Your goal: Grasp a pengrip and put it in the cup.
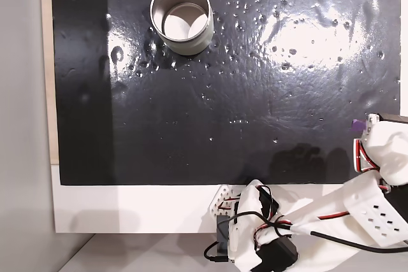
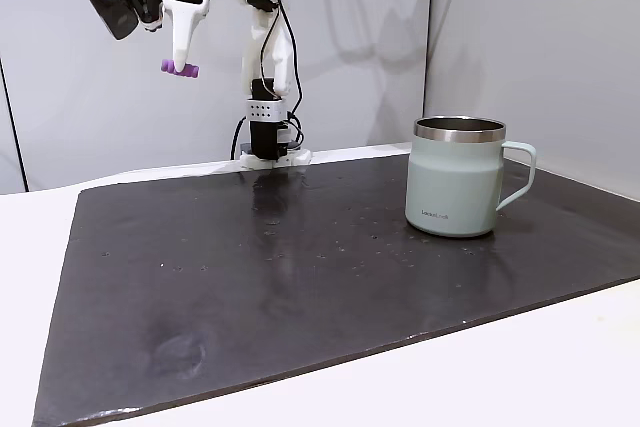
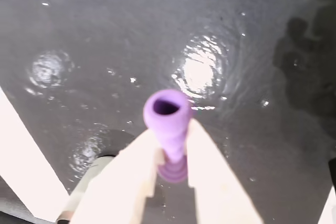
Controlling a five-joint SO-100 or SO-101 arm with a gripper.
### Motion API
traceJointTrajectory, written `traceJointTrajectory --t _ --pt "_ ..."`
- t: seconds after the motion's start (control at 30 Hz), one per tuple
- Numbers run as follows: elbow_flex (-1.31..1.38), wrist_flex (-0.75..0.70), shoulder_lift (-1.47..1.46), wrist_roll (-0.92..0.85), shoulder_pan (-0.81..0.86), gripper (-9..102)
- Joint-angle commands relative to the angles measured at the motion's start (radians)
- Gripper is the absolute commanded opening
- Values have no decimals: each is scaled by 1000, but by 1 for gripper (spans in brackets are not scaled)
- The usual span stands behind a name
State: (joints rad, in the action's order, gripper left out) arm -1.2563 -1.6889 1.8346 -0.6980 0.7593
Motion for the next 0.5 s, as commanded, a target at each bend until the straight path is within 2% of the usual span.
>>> traceJointTrajectory --t 0.0,0.47 --pt "109 -6 55 41 -21 0" --pt "316 -3 -48 322 -316 0"
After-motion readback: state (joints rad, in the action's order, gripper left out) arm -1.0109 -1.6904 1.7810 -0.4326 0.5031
